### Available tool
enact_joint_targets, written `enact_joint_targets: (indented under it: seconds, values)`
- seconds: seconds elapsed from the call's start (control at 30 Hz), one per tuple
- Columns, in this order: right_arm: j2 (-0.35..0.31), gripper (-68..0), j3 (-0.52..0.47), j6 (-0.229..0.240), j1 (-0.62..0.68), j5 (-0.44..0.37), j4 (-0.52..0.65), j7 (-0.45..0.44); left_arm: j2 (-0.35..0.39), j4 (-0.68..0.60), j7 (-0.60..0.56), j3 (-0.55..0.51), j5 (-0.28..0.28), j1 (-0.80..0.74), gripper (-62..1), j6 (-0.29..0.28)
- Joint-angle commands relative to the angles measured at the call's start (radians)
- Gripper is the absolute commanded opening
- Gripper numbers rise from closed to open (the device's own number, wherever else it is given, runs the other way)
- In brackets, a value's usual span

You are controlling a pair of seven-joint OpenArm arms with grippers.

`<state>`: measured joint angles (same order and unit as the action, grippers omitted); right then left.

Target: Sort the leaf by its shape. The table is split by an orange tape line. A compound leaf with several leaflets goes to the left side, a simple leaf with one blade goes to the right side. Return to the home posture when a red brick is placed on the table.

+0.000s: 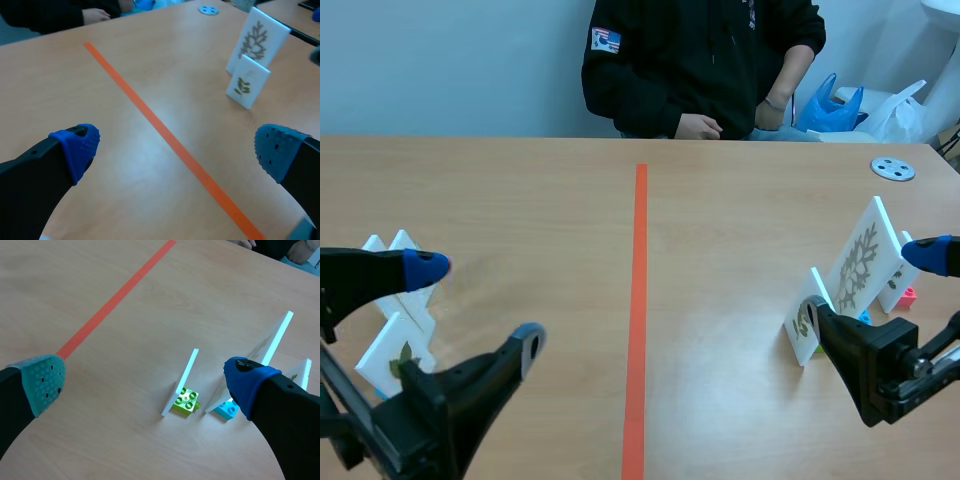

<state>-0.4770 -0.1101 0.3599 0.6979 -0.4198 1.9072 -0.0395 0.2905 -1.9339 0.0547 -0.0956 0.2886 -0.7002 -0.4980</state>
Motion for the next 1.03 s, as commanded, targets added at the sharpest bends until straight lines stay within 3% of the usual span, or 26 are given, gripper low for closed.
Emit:
enact_joint_targets:
  seconds: [0.0,0.13,0.27,1.0]
  values:
    - [-0.013,0.4,-0.014,0.000,-0.008,-0.008,0.014,-0.008,-0.007,-0.012,0.010,0.013,0.012,0.005,1.4,0.008]
    - [-0.013,0.4,-0.014,0.000,-0.008,-0.008,0.014,-0.008,-0.007,-0.014,0.055,0.049,0.052,0.005,1.4,0.013]
    - [-0.013,0.4,-0.014,0.000,-0.008,-0.008,0.014,-0.008,-0.007,-0.014,0.055,0.079,0.052,0.011,1.4,0.040]
    - [-0.013,0.4,-0.014,0.000,-0.008,-0.008,0.014,0.011,-0.007,-0.014,0.055,0.084,0.052,0.022,1.4,0.047]
